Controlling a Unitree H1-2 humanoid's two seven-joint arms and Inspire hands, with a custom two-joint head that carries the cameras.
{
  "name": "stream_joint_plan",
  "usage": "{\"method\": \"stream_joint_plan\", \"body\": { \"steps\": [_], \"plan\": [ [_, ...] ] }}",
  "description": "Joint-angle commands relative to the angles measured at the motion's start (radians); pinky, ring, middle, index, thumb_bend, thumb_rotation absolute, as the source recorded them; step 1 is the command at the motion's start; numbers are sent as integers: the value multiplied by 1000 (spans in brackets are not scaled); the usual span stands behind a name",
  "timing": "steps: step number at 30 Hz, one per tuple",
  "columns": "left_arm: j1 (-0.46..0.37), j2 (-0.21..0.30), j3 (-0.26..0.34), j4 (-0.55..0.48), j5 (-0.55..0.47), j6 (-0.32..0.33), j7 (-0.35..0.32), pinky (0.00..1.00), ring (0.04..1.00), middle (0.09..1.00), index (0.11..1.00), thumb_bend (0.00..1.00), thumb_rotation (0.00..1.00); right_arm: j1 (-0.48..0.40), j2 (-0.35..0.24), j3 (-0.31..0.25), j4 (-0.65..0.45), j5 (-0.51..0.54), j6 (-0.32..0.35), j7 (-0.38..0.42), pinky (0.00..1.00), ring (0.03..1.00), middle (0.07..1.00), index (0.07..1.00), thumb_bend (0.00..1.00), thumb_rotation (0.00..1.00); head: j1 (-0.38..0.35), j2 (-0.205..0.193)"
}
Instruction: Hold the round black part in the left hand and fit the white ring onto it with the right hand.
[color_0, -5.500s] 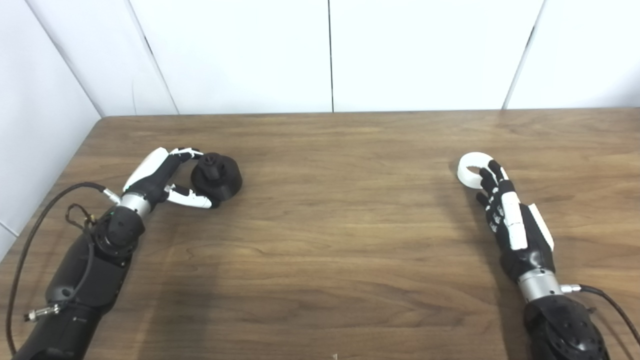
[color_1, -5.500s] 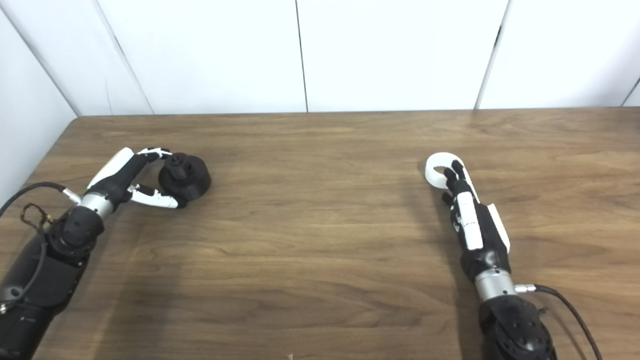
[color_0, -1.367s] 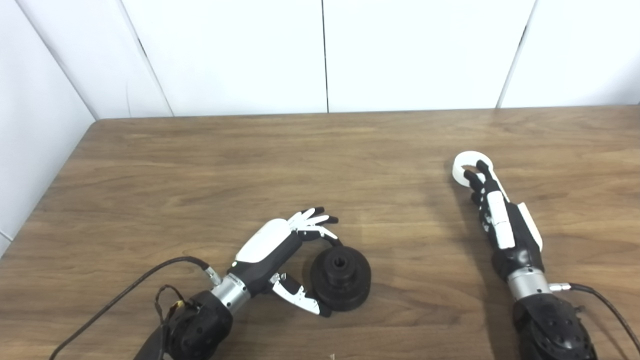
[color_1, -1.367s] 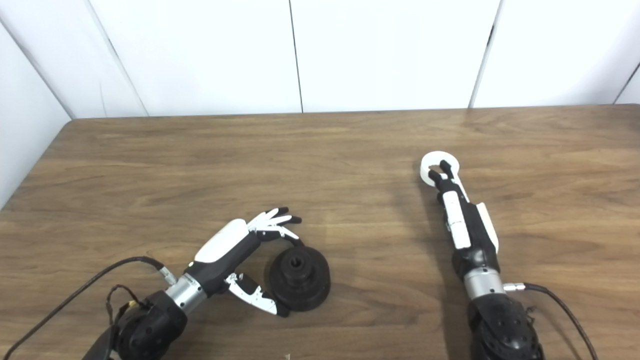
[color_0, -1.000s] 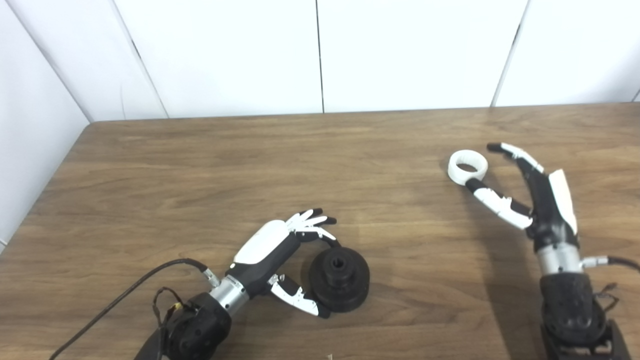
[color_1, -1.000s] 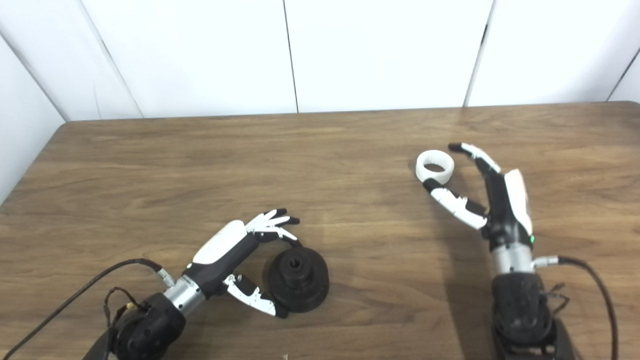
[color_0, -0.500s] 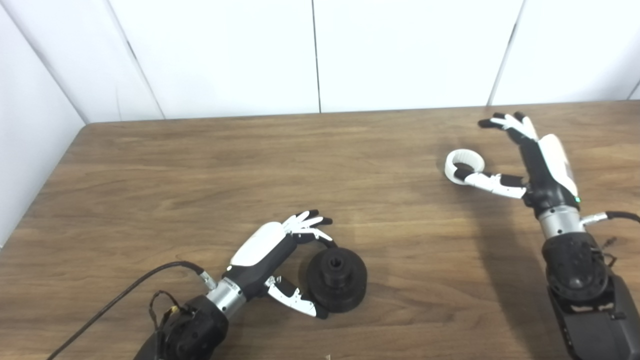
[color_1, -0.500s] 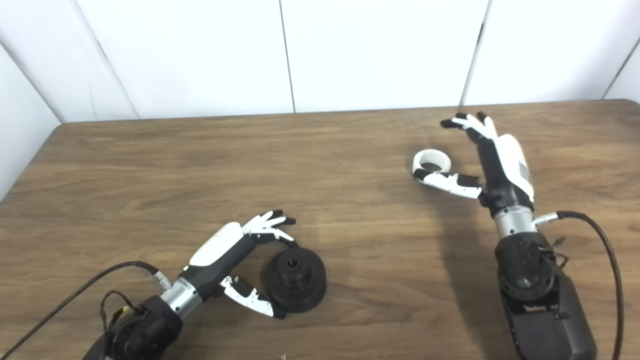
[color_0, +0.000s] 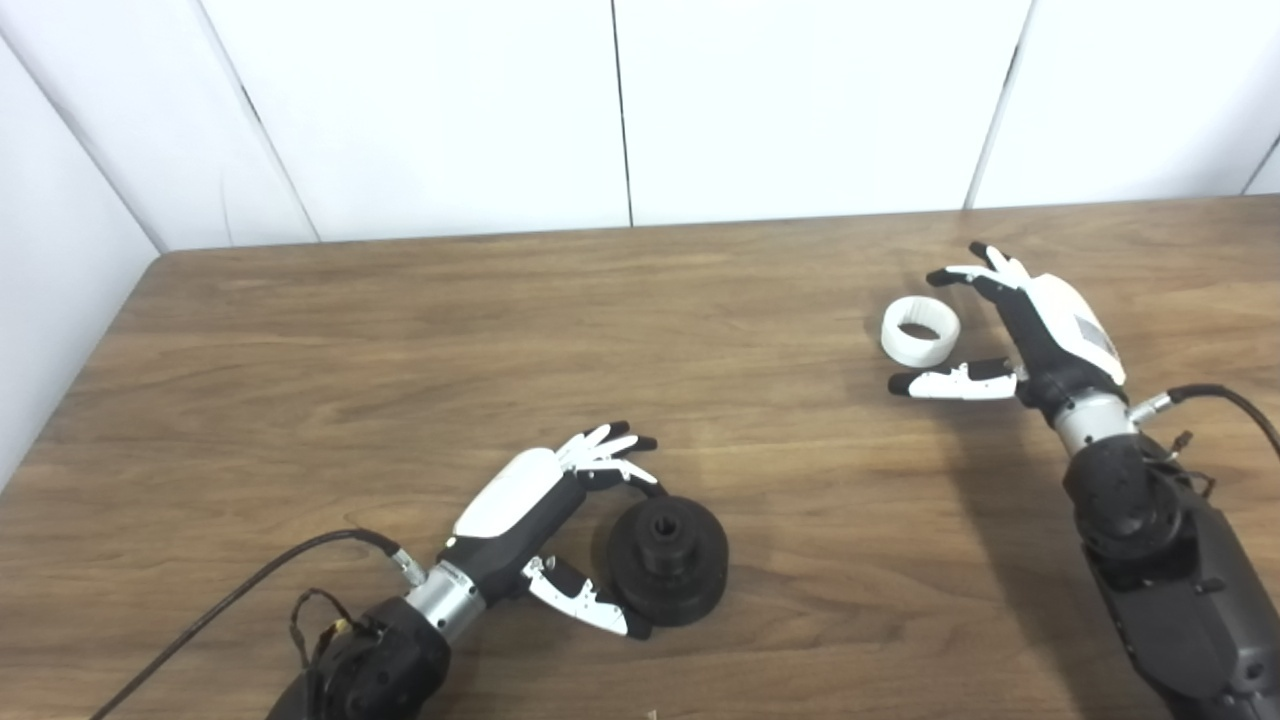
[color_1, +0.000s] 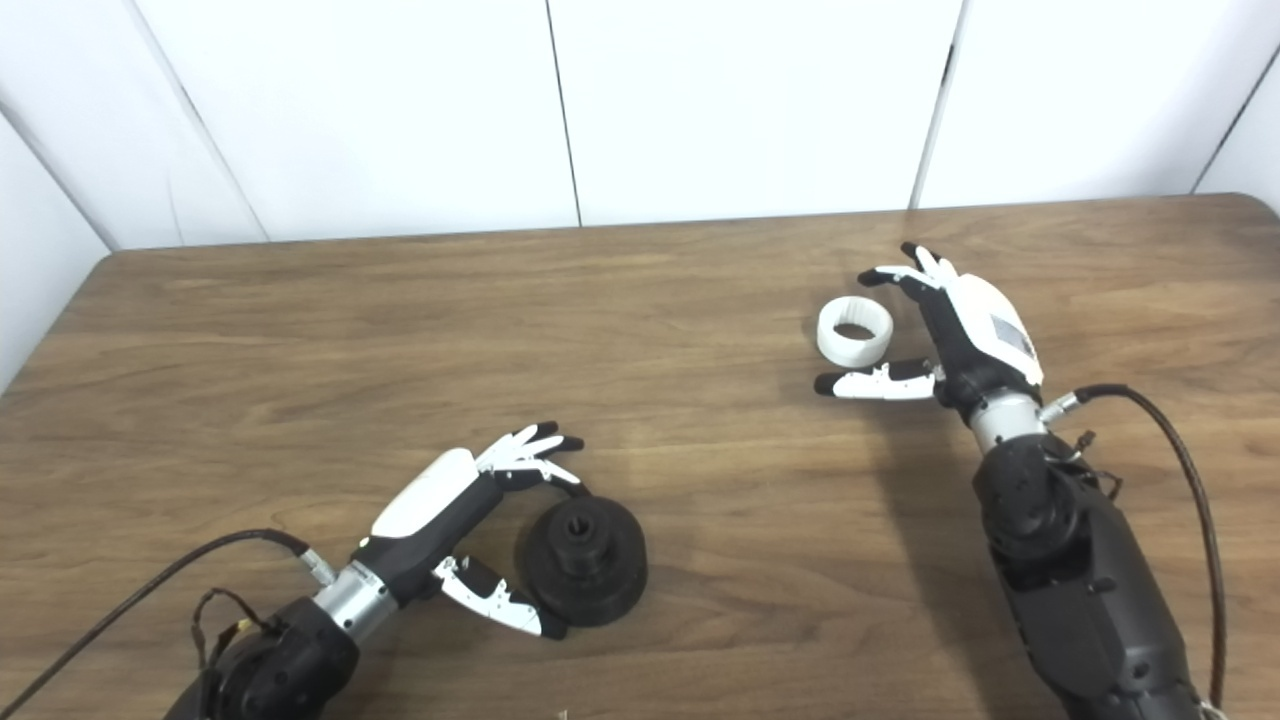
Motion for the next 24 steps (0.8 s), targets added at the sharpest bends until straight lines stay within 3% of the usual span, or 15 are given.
{"method": "stream_joint_plan", "body": {
  "steps": [1, 24],
  "plan": [
    [10, 18, -15, 14, 23, -15, -27, 1000, 997, 927, 634, 947, 187, -58, -25, -4, -11, -9, -14, -15, 1000, 1000, 975, 795, 992, 407, 0, -3],
    [18, 23, -9, 32, 21, -49, -22, 1000, 995, 925, 635, 948, 199, -161, -62, 21, 156, 2, -47, -24, 1000, 1000, 953, 796, 961, 418, -8, -12]
  ]
}}
